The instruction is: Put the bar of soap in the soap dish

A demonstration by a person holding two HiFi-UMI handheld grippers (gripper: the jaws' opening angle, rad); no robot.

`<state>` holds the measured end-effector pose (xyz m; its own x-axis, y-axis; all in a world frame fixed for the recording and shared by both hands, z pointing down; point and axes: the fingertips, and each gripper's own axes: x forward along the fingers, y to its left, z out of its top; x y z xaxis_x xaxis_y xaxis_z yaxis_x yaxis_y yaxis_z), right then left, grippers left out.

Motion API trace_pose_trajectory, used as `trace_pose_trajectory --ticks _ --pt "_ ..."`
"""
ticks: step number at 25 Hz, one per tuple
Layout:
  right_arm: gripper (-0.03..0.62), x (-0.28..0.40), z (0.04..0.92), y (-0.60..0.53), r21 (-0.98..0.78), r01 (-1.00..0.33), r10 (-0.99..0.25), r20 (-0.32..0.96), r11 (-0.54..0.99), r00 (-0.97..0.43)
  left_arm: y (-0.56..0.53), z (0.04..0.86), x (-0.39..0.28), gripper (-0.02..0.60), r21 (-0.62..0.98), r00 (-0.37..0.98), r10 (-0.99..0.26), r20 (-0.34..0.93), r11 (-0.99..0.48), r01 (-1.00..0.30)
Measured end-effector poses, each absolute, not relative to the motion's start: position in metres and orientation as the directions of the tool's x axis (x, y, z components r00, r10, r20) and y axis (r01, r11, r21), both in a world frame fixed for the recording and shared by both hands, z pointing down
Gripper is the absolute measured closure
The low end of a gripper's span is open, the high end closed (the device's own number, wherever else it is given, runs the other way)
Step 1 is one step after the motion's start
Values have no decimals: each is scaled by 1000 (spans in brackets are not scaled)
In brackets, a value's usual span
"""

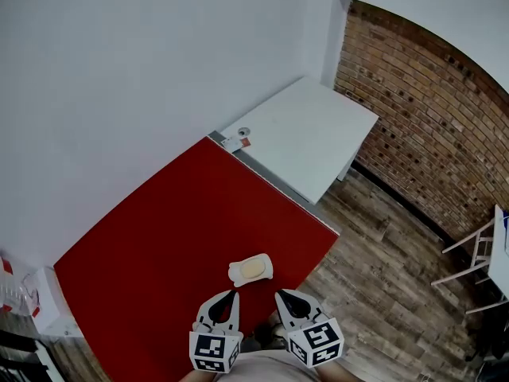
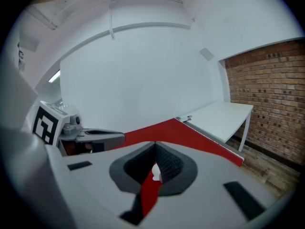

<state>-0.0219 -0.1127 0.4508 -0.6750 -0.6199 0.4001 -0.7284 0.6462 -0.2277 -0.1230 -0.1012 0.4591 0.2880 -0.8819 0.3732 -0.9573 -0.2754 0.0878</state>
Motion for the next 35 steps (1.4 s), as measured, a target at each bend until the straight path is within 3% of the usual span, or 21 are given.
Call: trace_pose_trajectory --ticks 35 --pt "589 -17 429 -97 -167 -743 -653 380 648 -655 -79 451 -110 574 77 314 -872 376 -308 -948"
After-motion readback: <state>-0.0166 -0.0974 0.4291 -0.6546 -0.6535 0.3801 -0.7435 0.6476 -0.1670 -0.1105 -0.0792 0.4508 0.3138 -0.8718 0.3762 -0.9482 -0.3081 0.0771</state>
